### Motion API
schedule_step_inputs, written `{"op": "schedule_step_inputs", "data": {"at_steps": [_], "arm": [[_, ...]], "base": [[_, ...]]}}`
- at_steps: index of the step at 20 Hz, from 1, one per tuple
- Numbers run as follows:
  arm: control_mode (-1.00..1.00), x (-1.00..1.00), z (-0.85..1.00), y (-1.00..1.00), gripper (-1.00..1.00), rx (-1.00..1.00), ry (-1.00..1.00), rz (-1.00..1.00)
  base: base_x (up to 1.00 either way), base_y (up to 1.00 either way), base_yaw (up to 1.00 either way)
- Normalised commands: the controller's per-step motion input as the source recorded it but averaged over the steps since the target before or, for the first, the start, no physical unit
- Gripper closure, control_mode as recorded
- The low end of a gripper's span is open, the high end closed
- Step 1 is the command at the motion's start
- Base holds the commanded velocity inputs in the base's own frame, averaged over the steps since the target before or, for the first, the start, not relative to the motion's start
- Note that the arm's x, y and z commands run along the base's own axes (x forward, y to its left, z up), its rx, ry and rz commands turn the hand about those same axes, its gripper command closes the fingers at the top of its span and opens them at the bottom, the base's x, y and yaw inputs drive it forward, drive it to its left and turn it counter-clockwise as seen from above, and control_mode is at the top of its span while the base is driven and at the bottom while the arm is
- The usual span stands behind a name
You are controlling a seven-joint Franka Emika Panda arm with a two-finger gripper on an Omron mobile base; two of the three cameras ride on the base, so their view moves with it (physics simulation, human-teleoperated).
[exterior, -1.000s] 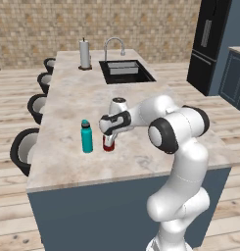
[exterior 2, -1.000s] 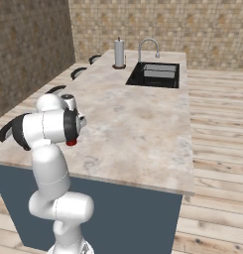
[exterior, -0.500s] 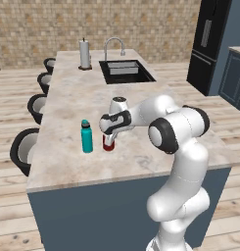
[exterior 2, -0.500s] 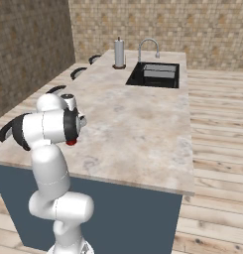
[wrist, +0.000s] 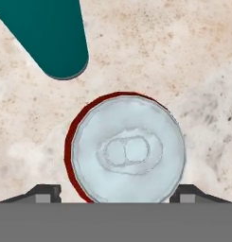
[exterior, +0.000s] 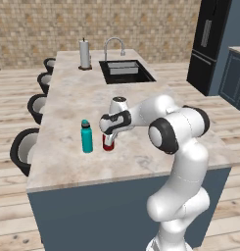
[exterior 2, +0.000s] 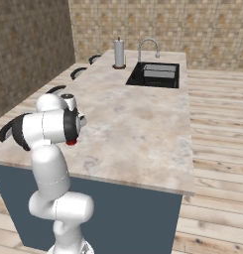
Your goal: Move the drinks to the dining counter.
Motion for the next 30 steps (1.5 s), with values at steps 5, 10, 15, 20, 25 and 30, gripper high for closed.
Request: {"op": "schedule_step_inputs", "data": {"at_steps": [5,10,15,20,25,30], "arm": [[-1.0,-0.29,0.03,0.0,-1.0,0.0,-0.05,0.0],[-1.0,-0.46,0.21,-0.11,-1.0,0.0,0.0,-0.01],[-1.0,-0.66,0.28,-0.33,-1.0,0.0,0.0,-0.17],[-1.0,-0.15,0.39,-0.44,-1.0,0.0,0.09,-0.4],[-1.0,-0.29,0.29,-0.62,-1.0,0.0,0.11,-0.57],[-1.0,-0.58,0.38,-0.46,-1.0,0.01,0.04,-0.54]], "base": [[0.0,0.0,0.0],[0.0,0.0,0.0],[0.0,0.0,0.0],[0.0,0.0,0.0],[0.0,0.0,0.0],[0.0,0.0,0.0]]}}
